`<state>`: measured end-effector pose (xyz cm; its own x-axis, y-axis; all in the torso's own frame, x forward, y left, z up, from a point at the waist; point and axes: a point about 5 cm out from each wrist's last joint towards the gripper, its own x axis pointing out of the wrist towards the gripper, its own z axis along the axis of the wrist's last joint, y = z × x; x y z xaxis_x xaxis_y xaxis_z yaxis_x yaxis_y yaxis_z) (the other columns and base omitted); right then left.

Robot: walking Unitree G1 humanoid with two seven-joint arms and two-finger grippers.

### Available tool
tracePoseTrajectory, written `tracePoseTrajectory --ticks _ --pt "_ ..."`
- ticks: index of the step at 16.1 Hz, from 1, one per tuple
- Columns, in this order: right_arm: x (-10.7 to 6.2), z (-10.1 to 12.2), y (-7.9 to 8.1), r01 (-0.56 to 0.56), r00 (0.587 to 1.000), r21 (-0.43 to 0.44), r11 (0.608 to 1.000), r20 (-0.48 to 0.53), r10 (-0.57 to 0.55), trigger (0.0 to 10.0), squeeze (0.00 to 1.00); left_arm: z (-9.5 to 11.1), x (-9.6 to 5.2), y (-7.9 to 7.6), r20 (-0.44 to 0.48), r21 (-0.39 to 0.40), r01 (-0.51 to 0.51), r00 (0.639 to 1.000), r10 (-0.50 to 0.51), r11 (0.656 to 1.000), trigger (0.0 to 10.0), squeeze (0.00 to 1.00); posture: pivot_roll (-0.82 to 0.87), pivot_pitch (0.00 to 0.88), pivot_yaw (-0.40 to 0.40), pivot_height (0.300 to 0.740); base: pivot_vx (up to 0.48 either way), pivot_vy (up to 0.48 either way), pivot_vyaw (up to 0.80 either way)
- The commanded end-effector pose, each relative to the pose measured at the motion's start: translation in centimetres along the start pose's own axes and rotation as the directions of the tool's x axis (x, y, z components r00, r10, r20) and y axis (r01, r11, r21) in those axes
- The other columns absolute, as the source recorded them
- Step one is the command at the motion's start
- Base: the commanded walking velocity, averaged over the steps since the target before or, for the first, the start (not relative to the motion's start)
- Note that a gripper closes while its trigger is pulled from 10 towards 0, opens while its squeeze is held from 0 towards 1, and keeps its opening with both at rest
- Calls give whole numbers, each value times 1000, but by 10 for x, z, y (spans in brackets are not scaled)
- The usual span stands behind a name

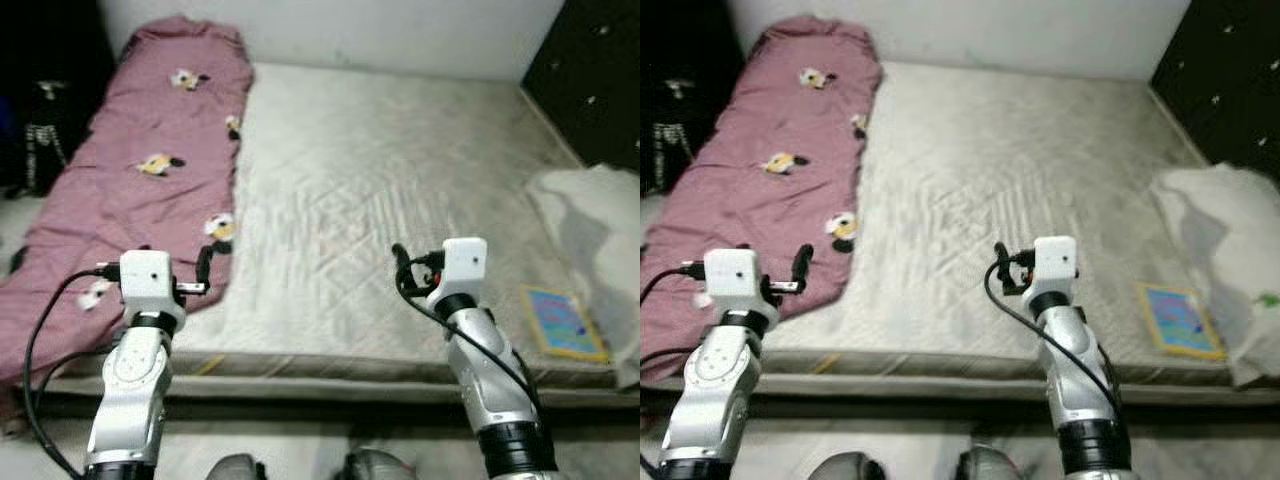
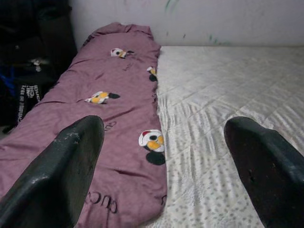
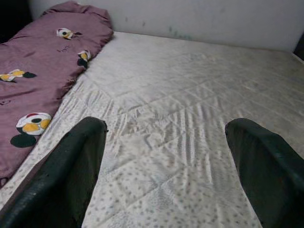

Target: Clean up the room

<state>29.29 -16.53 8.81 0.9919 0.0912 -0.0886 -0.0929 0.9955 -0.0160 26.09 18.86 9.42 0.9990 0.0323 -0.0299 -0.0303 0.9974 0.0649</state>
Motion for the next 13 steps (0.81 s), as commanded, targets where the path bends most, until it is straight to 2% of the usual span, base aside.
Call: tracePoseTrajectory --ticks 1,2,13 --pt "-3 -3 -10 31 999 -12 999 -15 -31 10000 0 2 2 -10 6 -7 27 1000 -27 1000 10000 0 -14 55 -41 740 0 480 -606" --pt "-3 -3 -11 33 999 -14 999 -14 -33 10000 0 3 2 -10 7 -9 29 1000 -29 1000 10000 0 -14 55 -41 740 0 480 -600" --pt "4 2 -7 14 1000 -29 999 -4 -14 10000 0 14 10 -15 39 -16 24 999 -24 1000 10000 0 -29 80 -49 740 0 479 0"
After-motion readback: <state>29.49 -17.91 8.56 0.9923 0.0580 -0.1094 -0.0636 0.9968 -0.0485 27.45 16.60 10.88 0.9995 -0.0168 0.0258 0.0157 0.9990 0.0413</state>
